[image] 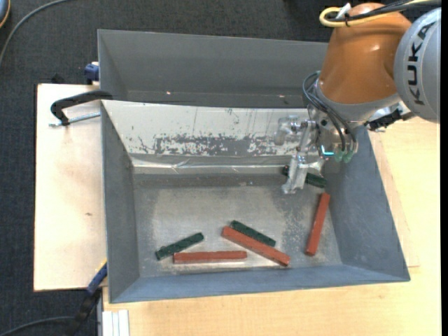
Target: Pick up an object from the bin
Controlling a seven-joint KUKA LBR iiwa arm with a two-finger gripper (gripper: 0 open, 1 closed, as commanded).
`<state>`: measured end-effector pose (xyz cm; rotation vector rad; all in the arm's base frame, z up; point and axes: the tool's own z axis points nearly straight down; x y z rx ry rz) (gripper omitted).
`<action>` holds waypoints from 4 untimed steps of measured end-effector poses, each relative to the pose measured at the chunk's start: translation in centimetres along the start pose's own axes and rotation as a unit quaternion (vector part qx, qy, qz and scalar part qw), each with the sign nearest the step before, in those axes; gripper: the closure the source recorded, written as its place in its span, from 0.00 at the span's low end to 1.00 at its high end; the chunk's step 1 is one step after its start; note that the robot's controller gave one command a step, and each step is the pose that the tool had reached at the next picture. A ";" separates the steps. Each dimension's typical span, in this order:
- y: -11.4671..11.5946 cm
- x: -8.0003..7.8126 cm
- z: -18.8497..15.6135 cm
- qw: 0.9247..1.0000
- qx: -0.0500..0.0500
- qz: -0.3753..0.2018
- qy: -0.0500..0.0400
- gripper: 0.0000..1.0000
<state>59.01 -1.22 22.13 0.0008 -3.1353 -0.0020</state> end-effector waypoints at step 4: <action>5.5 7.4 0.5 0.986 0.001 -0.164 -0.006 1.00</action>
Offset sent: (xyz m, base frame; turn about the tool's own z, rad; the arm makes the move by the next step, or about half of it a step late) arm -0.0377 0.0485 -0.1257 -0.1554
